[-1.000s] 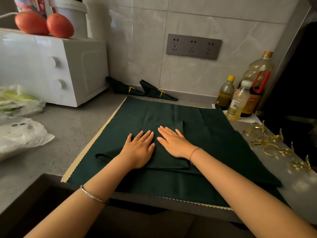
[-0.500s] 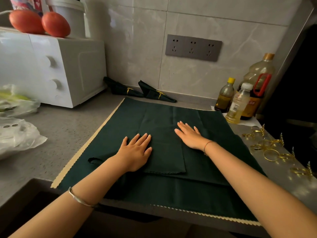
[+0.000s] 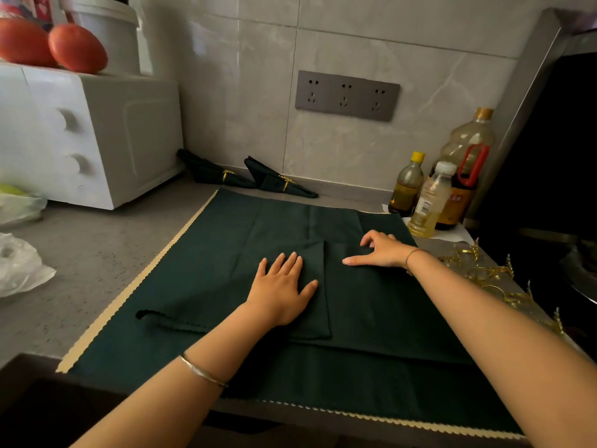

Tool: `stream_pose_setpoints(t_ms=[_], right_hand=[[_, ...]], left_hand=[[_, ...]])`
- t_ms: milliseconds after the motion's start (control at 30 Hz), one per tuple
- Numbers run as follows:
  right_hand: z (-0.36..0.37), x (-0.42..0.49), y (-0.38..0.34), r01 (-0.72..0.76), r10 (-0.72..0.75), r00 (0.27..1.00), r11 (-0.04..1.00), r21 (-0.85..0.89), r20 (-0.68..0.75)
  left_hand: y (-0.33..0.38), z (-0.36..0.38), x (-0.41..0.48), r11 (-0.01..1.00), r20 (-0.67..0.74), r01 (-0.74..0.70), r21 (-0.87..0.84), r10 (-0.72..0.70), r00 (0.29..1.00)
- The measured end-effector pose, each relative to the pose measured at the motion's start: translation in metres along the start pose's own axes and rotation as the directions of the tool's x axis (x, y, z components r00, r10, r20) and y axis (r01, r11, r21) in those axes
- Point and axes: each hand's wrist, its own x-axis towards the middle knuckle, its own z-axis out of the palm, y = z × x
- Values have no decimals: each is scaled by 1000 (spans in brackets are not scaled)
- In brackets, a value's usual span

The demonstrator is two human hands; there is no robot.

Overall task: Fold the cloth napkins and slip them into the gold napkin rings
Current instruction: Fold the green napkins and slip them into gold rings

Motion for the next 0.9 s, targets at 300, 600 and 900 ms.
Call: stream_pose_setpoints(t_ms=[300,600,900], right_hand=[[-31,-9,49,-13,17,995,999,36,-94],[-43,-79,70,174,-138,898,983,49,-417],[41,-158,-15,515,-654,601,757,-403,-460]], left_hand=[[-4,3,3,1000,-6,-2,17,2,1000],[-5,3,2,1000,-9,-11,16,11,1000],[-2,-2,1,997,4,-79,16,78,997]])
